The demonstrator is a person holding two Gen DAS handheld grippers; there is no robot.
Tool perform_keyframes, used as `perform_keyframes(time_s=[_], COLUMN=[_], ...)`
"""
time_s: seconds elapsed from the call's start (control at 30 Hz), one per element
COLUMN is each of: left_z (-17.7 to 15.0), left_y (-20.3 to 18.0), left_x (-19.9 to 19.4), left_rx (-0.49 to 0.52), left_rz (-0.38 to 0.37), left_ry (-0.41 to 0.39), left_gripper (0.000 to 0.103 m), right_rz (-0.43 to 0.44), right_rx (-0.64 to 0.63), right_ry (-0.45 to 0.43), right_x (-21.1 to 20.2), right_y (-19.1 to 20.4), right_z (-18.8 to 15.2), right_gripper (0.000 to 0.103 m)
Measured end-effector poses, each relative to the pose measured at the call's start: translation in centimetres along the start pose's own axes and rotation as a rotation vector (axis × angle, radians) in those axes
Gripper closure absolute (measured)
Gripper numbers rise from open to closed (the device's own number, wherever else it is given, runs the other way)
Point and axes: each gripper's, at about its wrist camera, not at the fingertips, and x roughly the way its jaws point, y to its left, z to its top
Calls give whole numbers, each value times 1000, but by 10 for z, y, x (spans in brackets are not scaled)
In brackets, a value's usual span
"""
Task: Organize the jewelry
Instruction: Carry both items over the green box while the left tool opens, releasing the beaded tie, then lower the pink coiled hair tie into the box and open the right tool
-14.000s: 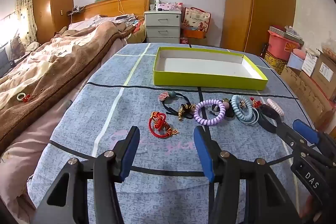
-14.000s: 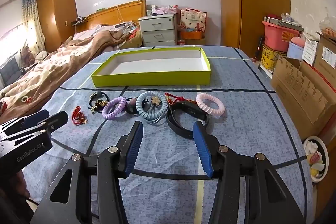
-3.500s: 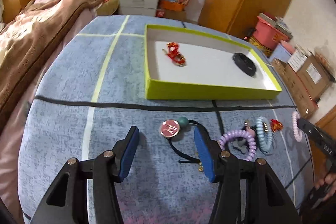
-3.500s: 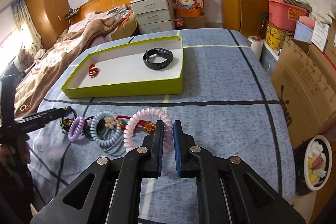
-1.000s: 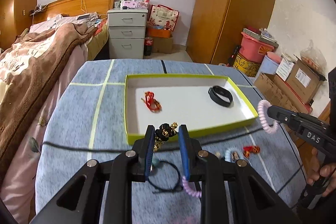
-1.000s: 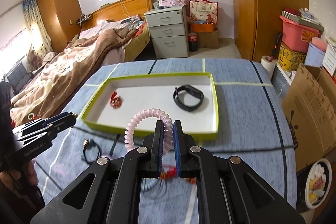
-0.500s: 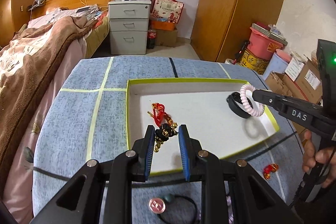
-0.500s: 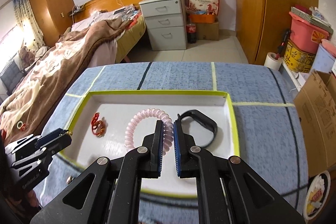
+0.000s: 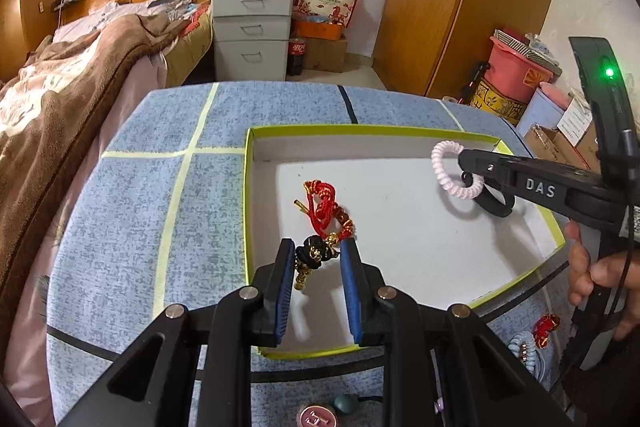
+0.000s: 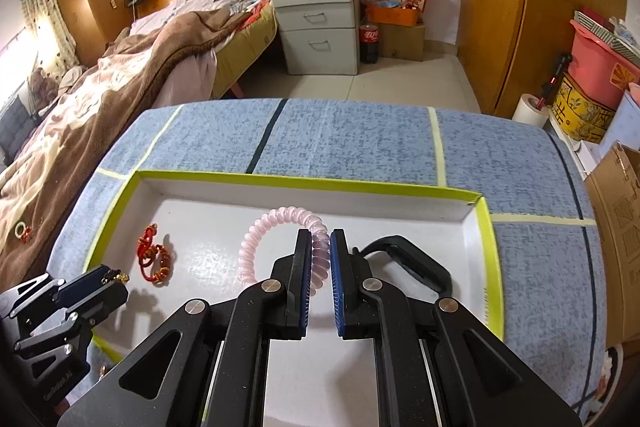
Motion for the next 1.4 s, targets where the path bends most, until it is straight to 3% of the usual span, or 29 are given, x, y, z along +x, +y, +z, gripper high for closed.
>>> perform_keyframes(time_s=[0.5, 0.77, 1.0, 1.13, 1.4], left_z=[1, 0, -1, -2, -11], left_y=[1, 2, 1, -2, -10], left_x=[4, 2, -4, -12, -39], left_rx=[2, -5, -4, 3, 26], left_rz=[-11, -10, -7, 7, 19], left_ry=[10, 4, -5, -15, -54], left_gripper=[78, 70, 66, 56, 55], right_rz=[-25, -40, -15, 2, 33], right_rx=[-25, -32, -26, -21, -9], right_ry=[39, 37, 21, -2, -49], right_x=[18, 19, 13, 2, -30], right_y=[2, 7, 6, 7, 15], right_z=[-3, -3, -4, -7, -17], right_gripper=[93, 92, 71, 71, 70])
